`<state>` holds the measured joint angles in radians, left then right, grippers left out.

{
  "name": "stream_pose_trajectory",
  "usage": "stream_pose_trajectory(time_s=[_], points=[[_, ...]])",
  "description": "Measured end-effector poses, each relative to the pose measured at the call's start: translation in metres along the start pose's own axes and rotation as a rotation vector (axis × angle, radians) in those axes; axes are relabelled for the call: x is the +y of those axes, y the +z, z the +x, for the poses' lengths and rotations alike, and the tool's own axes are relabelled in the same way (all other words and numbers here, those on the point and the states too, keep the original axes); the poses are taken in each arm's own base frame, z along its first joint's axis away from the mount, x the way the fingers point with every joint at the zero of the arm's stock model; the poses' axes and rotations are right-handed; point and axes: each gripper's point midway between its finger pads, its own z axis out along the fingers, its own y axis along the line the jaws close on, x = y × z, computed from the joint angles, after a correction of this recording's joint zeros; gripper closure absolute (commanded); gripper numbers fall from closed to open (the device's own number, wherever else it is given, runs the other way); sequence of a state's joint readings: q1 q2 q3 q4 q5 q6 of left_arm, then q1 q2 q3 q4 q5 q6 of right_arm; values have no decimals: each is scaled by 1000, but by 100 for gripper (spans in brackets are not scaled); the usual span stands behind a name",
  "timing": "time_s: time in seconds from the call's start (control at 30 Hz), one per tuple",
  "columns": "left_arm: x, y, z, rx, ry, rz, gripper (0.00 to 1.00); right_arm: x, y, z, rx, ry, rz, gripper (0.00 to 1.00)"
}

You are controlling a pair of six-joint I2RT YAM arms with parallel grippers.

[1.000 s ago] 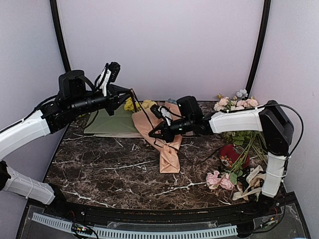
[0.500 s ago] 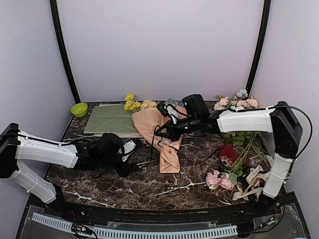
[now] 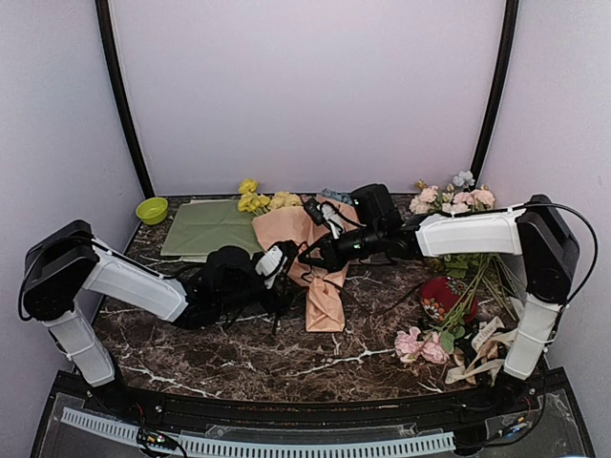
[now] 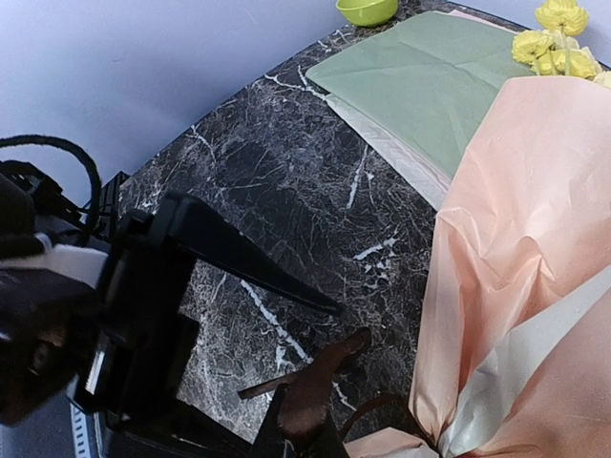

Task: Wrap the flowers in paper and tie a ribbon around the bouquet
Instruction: Pass from the left arm to the right, then pass from the right arm to the left

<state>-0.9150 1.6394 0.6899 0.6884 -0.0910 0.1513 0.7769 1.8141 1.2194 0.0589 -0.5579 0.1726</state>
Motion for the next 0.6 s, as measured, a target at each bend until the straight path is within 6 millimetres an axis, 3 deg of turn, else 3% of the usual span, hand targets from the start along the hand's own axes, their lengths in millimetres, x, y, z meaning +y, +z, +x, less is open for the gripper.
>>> stream_pose_trajectory(time_s=[0.17, 0.3, 0.6], points=[[0, 22, 4, -59, 41, -25, 11, -3, 0, 1, -4, 23, 16, 100], [-2, 32, -7, -119, 70, -23, 31, -4, 0, 0, -8, 29, 20, 100], [1, 38, -24, -190, 73, -41, 47, -5, 0, -1, -11, 35, 28, 100]])
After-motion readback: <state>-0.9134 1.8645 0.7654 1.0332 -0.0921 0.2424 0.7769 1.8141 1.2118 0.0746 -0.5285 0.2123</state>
